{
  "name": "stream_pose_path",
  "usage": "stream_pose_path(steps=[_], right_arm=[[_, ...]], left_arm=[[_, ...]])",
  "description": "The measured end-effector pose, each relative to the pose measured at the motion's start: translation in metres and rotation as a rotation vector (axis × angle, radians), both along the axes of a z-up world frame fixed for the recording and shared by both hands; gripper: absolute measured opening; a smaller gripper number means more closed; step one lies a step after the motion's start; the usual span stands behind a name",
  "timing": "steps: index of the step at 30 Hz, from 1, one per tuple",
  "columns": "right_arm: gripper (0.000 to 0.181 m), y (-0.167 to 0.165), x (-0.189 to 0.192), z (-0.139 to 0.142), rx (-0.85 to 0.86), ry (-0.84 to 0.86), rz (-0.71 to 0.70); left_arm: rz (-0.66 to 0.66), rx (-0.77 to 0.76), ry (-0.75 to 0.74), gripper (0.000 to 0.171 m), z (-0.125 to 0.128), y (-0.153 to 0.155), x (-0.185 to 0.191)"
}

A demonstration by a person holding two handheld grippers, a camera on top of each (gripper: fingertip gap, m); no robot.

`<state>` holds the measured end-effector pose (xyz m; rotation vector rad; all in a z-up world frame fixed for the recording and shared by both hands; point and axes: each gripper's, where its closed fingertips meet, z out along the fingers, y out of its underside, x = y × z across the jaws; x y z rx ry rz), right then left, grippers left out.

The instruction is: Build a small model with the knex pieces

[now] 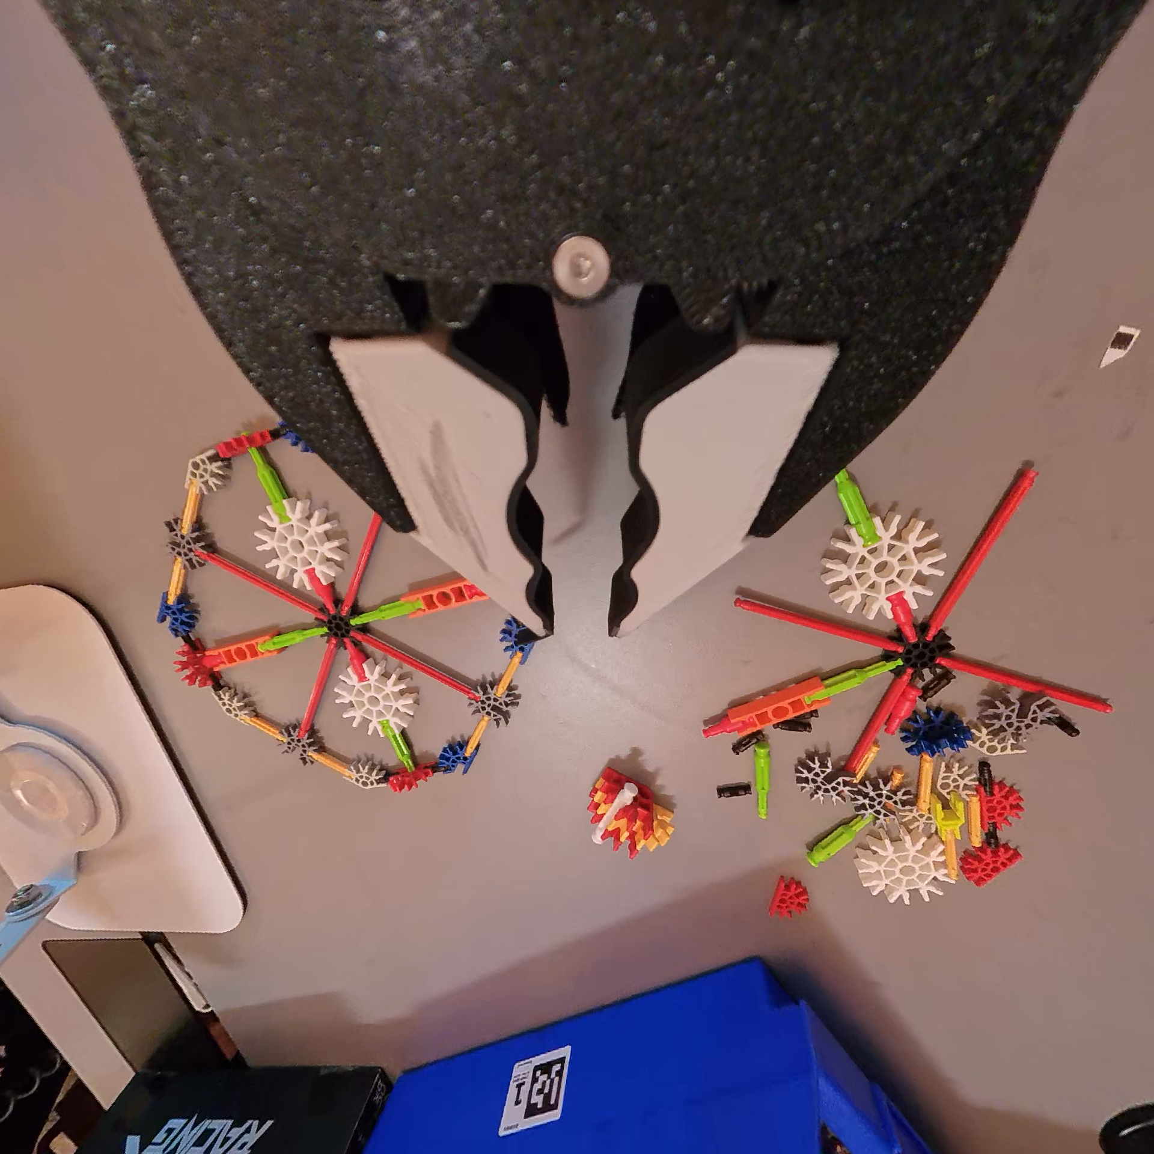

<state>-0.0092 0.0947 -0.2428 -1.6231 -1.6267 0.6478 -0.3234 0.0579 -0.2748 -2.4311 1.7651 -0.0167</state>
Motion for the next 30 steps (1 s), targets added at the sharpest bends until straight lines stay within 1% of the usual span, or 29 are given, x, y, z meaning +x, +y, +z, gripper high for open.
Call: stream_pose_path(steps=[4, 7, 11, 13, 16, 18, 19, 21, 24, 28, 30], right_arm=[[0.017, 0.0, 0.0, 0.0, 0.001, -0.002, 0.0], [0.017, 0.001, 0.001, 0.001, 0.002, 0.003, -0.003], [0.017, 0.0, 0.001, 0.0, 0.003, -0.001, 0.0], [0.017, 0.0, 0.001, 0.001, 0.004, -0.001, 0.0], [0.017, 0.0, 0.001, 0.001, 0.006, 0.0, -0.001], [0.017, 0.0, 0.001, 0.002, 0.007, 0.001, -0.001], [0.017, 0.0, 0.001, 0.002, 0.006, 0.0, -0.001], [0.017, 0.0, 0.001, 0.001, 0.007, -0.003, 0.0], [0.017, 0.0, 0.001, 0.001, 0.007, -0.004, 0.0], [0.017, 0.0, 0.001, 0.001, 0.008, -0.003, -0.001], [0.017, 0.0, 0.001, 0.0, 0.007, -0.005, 0.0]], left_arm=[[0.002, 0.009, -0.018, 0.011, 0.004, 0.005, -0.005], [0.036, 0.074, 0.015, 0.01, 0.015, 0.02, -0.018], [0.092, 0.128, -0.004, 0.01, 0.032, 0.039, -0.033], [0.122, 0.139, 0.016, 0.01, 0.034, 0.047, -0.045], [0.166, 0.112, -0.02, 0.011, 0.031, 0.051, -0.053], [0.196, 0.122, 0.009, 0.011, 0.029, 0.056, -0.063], [0.214, 0.148, 0.018, 0.012, 0.029, 0.061, -0.067], [0.254, 0.188, 0.034, 0.028, 0.03, 0.07, -0.073], [0.252, 0.201, 0.043, 0.035, 0.033, 0.07, -0.075], [0.249, 0.202, 0.029, 0.036, 0.04, 0.067, -0.072], [0.22, 0.189, 0.025, 0.038, 0.041, 0.06, -0.065]])
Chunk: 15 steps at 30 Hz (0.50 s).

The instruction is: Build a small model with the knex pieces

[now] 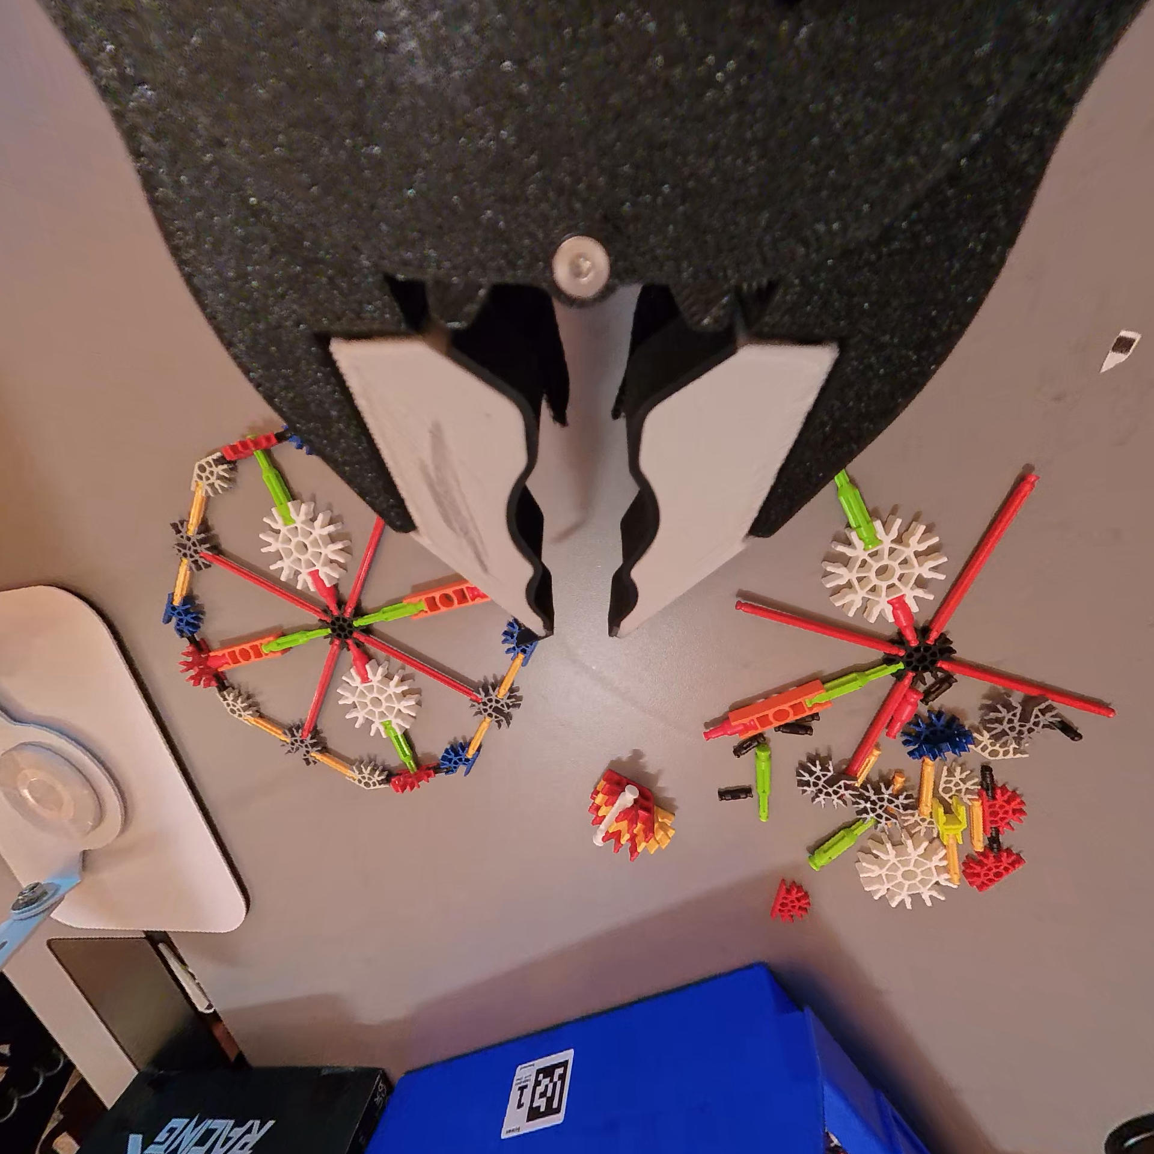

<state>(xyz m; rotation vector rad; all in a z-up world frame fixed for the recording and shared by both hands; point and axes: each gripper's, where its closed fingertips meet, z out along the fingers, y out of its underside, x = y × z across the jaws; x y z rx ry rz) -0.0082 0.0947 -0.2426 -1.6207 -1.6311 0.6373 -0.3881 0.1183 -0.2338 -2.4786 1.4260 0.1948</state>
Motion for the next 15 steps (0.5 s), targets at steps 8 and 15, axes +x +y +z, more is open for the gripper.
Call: stream_pose_path(steps=[8, 15], right_arm=[[0.017, -0.001, -0.001, -0.001, -0.003, -0.001, 0.003], [0.017, -0.001, -0.001, -0.001, -0.005, -0.002, 0.004]], left_arm=[[-0.083, -0.119, 0.058, 0.054, -0.028, -0.021, 0.018], [-0.119, -0.153, 0.057, 0.043, -0.041, -0.019, 0.031]])
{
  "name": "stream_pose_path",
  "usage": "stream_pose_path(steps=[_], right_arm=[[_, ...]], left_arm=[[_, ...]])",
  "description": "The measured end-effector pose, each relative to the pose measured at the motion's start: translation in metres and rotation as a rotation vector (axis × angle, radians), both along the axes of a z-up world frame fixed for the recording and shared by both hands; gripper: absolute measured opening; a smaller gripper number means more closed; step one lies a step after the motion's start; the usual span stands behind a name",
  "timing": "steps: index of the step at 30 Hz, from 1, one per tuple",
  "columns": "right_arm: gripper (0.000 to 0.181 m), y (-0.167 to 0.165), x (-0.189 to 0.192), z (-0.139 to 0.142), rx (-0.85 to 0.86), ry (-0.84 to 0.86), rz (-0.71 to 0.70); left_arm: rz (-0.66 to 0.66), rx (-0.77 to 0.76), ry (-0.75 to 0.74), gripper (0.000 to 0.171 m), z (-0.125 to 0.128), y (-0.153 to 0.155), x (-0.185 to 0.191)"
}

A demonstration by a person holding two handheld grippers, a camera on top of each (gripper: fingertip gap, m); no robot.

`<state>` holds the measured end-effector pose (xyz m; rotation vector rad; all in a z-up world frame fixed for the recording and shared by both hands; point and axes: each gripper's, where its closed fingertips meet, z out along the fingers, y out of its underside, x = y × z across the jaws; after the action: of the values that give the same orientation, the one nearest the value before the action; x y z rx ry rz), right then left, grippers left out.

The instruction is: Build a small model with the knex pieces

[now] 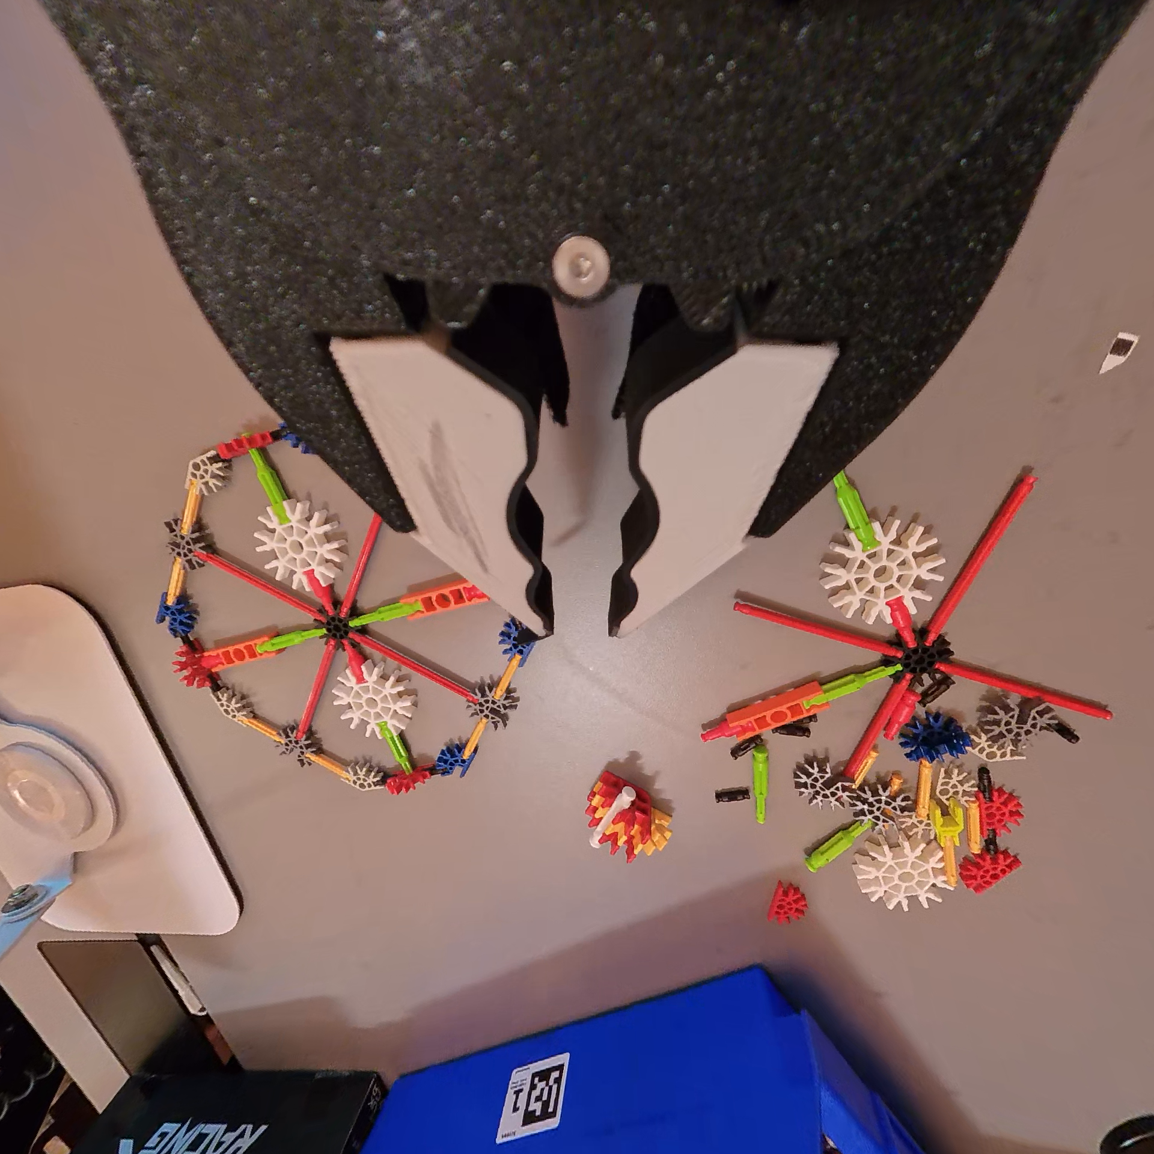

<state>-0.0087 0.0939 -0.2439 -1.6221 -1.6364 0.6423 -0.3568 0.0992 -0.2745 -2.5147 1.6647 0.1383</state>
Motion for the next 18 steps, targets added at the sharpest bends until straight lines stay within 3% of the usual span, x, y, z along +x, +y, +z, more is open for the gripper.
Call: stream_pose_path(steps=[2, 4, 12, 18], right_arm=[[0.017, 0.0, 0.0, 0.0, 0.0, 0.0, 0.0], [0.017, 0.0, 0.0, 0.0, -0.001, 0.0, 0.0], [0.017, 0.002, 0.001, 0.0, -0.003, 0.004, -0.007], [0.017, 0.002, 0.001, 0.001, 0.0, 0.004, -0.007]], left_arm=[[-0.009, 0.008, 0.019, 0.042, -0.002, 0.003, 0.0], [-0.01, 0.016, 0.041, 0.026, -0.002, 0.006, -0.002], [-0.029, 0.037, 0.056, 0.026, -0.001, 0.011, -0.004], [-0.009, 0.088, 0.026, 0.025, 0.016, 0.019, -0.007]])
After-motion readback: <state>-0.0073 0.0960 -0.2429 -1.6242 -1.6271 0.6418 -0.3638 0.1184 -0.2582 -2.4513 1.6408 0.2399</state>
